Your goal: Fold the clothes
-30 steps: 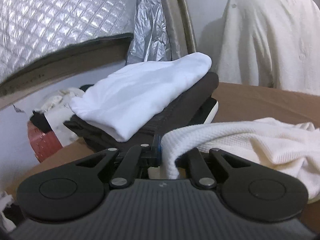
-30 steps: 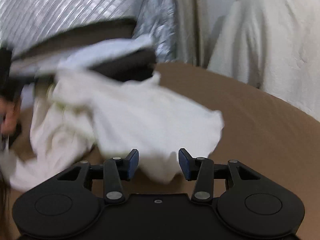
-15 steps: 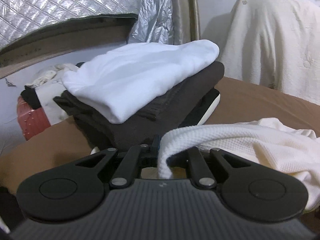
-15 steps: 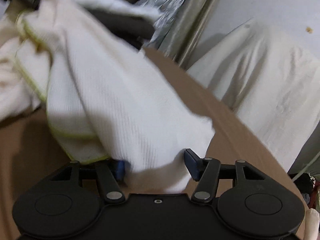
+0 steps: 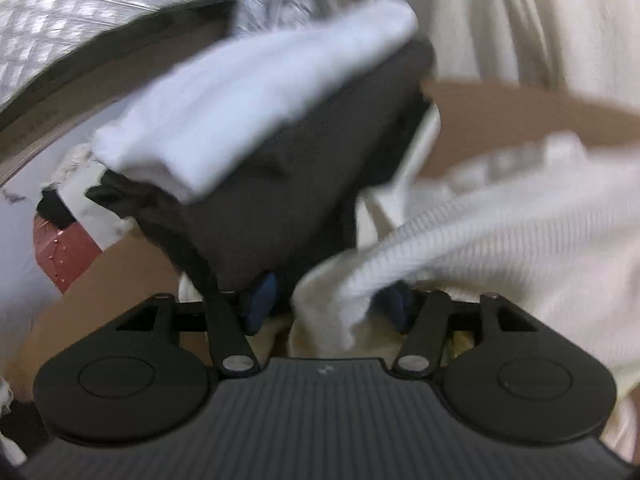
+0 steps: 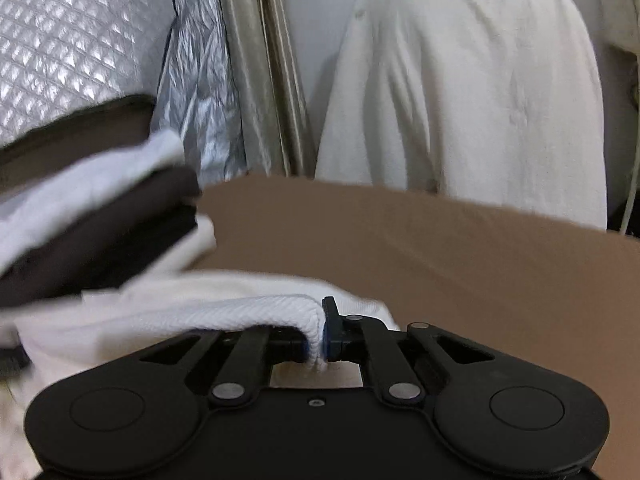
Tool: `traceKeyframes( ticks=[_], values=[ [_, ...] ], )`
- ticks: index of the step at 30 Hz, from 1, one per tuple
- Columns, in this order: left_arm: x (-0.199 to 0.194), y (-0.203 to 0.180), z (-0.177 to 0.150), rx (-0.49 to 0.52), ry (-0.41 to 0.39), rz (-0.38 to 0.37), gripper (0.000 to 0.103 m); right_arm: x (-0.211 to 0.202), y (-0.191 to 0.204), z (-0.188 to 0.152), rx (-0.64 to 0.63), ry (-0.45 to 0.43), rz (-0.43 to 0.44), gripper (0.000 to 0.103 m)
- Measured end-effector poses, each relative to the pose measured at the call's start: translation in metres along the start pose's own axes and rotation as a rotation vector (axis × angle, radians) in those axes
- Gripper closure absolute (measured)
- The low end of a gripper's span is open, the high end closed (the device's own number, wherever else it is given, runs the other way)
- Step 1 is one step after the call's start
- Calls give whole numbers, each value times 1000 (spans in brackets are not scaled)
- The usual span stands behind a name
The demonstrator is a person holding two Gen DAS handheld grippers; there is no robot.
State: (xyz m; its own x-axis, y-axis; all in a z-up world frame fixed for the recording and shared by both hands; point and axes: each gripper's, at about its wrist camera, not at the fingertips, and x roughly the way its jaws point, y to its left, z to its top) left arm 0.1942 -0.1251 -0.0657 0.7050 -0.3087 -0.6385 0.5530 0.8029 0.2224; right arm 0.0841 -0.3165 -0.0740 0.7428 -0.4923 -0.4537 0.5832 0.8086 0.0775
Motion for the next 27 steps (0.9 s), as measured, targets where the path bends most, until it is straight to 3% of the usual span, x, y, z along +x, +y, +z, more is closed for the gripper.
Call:
traceKeyframes(
  ticks=[3, 7, 8, 10, 12, 14, 15, 16, 17, 19, 22, 25, 27],
  values=[
    [-17, 11, 0, -29, 15, -52, 43, -19, 12, 20, -99, -65, -21, 97],
    [-60, 38, -3, -144, -75, -242, 14, -51, 19, 58, -186, -165, -59, 98],
    [-67, 42, -6, -163, -97, -292, 12, -61, 16, 66, -191, -183, -69, 98],
    [-67, 38, -12, -141, -76, -369, 10, -80, 9, 81, -200, -218, -89, 98],
    [-54, 16, -17, -55, 9, -390, 0, -99, 2, 96, -210, -254, -109, 99],
    [-34, -19, -25, 78, 88, -368, 0, -107, -5, 92, -203, -245, -117, 99],
    [-25, -37, -29, 147, 128, -356, 3, -111, -8, 90, -200, -240, -121, 98],
    [-22, -49, -32, 187, 125, -339, 22, -115, -11, 89, -196, -235, -125, 98],
    [-21, -60, -33, 223, 116, -321, 52, -119, -15, 87, -193, -230, -129, 98],
    [-24, -75, -34, 261, 86, -289, 75, -128, -21, 83, -186, -220, -137, 98],
    [-54, -65, -22, 215, -40, -182, 80, -139, -32, 73, -172, -199, -149, 98],
    [-88, -31, -10, 62, -130, -130, 93, -155, -44, 61, -160, -174, -143, 99],
    [-110, -9, -3, -2, -192, -85, 94, -168, -52, 55, -156, -159, -133, 99]
  ],
)
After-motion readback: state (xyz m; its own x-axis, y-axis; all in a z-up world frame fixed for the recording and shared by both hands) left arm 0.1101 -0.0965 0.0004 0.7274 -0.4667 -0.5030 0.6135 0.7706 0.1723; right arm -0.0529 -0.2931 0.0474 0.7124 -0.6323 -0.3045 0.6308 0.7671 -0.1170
